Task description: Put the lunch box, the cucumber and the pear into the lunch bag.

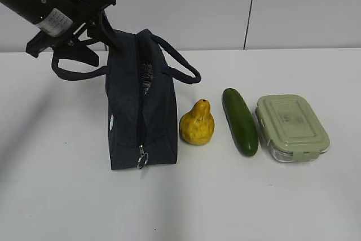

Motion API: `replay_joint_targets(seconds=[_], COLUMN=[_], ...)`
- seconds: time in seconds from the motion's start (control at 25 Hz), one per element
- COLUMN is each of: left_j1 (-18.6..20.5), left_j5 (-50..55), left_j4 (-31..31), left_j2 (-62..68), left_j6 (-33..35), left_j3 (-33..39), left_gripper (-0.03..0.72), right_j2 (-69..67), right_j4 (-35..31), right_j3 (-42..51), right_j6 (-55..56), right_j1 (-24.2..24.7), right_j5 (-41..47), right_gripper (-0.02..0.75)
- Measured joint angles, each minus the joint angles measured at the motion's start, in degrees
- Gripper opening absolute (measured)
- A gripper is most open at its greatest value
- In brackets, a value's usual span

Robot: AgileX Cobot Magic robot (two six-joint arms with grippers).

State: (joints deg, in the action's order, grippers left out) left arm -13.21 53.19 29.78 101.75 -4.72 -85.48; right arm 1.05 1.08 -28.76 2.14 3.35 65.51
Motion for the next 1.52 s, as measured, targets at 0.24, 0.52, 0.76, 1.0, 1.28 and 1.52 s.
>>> replay_joint_targets(seconds=[0.24,0.52,0.76,1.0,1.28,1.52], left_j1=[0.0,-0.1,-0.1,-0.1,-0.1,-0.1], left_j5=[-1.0,-0.9,-0.5,1.3,4.2,4.4], left_j4=[0.7,2.1,2.1,2.1,-0.2,-0.5], left_j2=[3.7,3.8,3.8,3.8,3.8,3.7], left_j6=[0.4,4.7,8.1,8.5,9.8,10.0], left_j3=[-0.1,-0.2,-0.2,-0.2,-0.2,-0.3], left_gripper=[0.391,0.036,0.004,0.004,0.004,0.004], right_j2=[0.0,0.0,0.0,0.0,0.0,0.0], right_j4=[0.0,0.0,0.0,0.0,0.0,-0.2], right_j3=[0.0,0.0,0.0,0.0,0.0,0.0], right_j6=[0.0,0.0,0.0,0.0,0.0,0.0], right_j1=[0.0,0.0,0.0,0.0,0.0,0.0], right_j5=[0.0,0.0,0.0,0.0,0.0,0.0], right_gripper=[0.582,0.582,0.582,0.582,0.582,0.582])
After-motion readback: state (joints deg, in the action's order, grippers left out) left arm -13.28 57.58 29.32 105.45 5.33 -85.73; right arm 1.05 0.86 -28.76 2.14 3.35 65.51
